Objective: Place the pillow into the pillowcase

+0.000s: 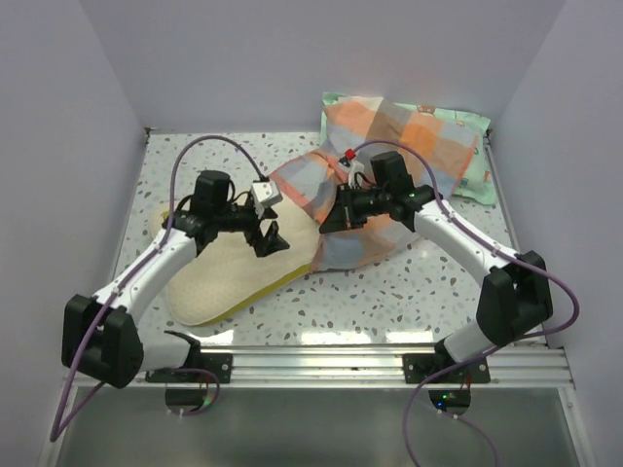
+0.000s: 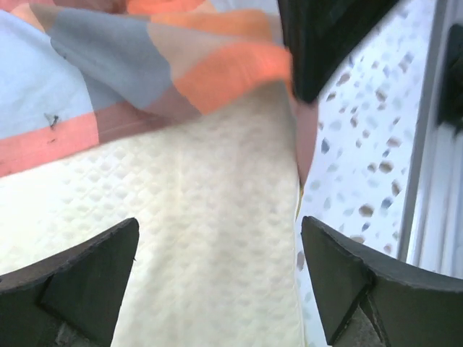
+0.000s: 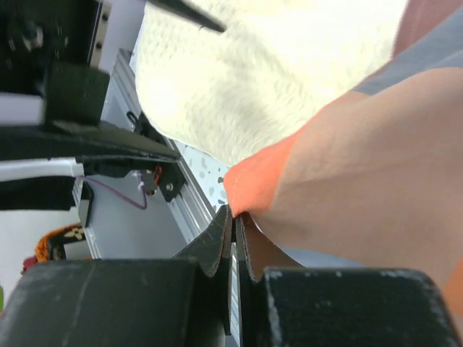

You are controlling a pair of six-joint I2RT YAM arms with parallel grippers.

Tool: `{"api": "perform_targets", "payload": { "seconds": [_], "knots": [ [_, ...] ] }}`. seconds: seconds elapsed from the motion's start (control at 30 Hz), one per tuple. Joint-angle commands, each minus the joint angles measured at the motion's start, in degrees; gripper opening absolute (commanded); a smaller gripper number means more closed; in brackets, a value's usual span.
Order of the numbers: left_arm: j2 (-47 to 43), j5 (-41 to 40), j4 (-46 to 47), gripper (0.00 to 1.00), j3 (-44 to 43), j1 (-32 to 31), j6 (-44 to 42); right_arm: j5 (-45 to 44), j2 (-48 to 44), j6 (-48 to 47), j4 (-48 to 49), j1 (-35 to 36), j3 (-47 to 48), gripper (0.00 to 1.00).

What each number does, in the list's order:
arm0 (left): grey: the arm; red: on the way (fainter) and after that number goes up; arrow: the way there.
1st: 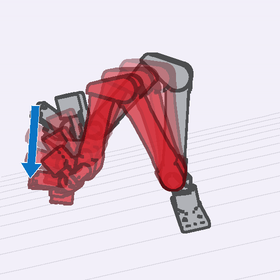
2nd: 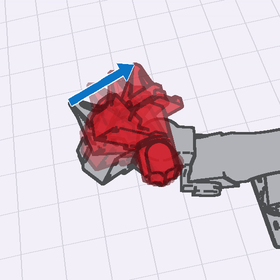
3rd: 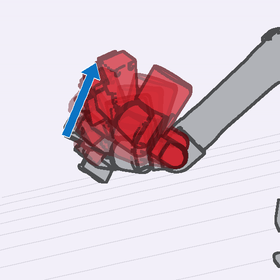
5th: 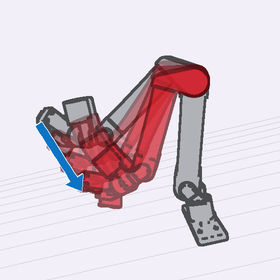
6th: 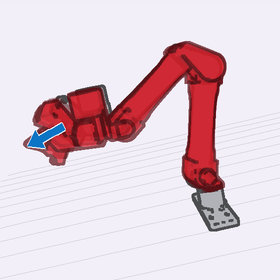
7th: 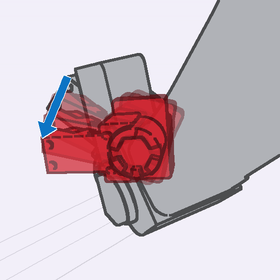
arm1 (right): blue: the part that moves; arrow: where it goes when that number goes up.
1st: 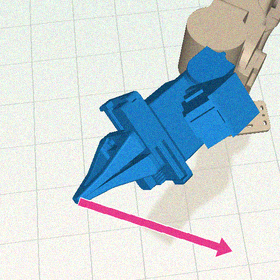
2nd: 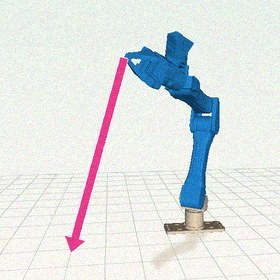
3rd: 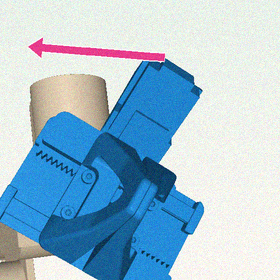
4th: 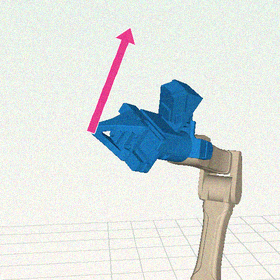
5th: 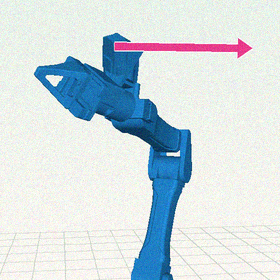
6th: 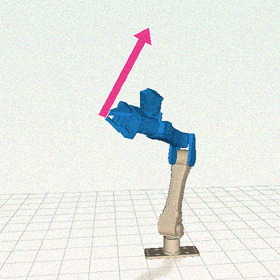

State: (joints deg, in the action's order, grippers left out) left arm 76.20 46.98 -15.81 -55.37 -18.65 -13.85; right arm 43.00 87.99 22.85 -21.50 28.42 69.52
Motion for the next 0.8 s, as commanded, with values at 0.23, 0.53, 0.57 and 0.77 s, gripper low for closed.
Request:
{"api": "perform_targets", "payload": {
  "seconds": [0.23, 0.53, 0.57, 0.77],
  "knots": [
    [-7.83, -25.44, -6.62, 1.00, 17.48, -9.73, -30.46, 1.73, -2.47, 2.63, 0.58, -1.88, 4.58, 0.00],
    [2.54, -10.00, 7.78, 0.00, 9.86, -5.79, -8.68, 5.69, -2.12, 6.24, 3.21, 0.14, -0.34, 0.00],
    [2.55, -6.06, 9.21, 0.00, 7.06, -5.34, -2.56, 6.12, -2.12, 7.55, 4.35, 0.49, -0.69, 0.00],
    [1.06, 0.92, 21.16, 0.00, 2.02, -5.16, 18.71, 7.44, -0.62, 12.30, 6.20, 5.58, 5.10, 0.00]
  ]
}}
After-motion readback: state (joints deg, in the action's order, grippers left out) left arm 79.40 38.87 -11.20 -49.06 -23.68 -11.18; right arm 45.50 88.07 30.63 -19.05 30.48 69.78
